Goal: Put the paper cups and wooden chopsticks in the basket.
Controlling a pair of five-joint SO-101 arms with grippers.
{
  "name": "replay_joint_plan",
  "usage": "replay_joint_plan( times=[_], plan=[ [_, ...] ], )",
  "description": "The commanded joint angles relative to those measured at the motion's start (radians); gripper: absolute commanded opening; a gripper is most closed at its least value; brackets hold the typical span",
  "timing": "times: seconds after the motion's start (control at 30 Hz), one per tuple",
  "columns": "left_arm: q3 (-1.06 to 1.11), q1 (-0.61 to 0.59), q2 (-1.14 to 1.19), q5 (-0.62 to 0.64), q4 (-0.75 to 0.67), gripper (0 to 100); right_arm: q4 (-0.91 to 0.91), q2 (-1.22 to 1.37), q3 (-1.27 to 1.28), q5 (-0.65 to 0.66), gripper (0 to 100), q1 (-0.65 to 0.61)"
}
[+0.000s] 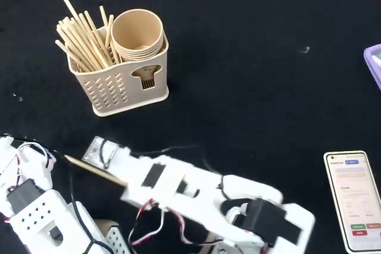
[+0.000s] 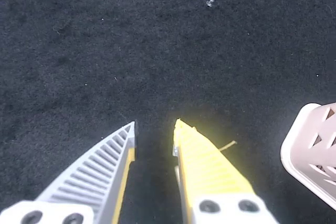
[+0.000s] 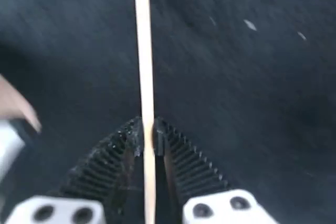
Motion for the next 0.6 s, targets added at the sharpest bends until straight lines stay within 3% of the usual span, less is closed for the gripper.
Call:
replay_joint_plan(
  times=[0.0,0.13,0.33,0.57],
  plan=[
    [-0.016,-0.008,0.0,0.0,-0.021,13,0.275,-0.217,-0.041,0.141,1.1,0.161],
    [-0.016,-0.008,0.0,0.0,-0.021,13,0.474,-0.429,-0.021,0.272,1.1,0.331],
    [-0.016,-0.008,0.0,0.0,-0.021,13,0.394,-0.545,0.193,0.434,1.6,0.583],
    [-0.018,-0.008,0.0,0.0,-0.021,13,0.394,-0.55,0.213,0.454,20.1,0.641]
  ],
)
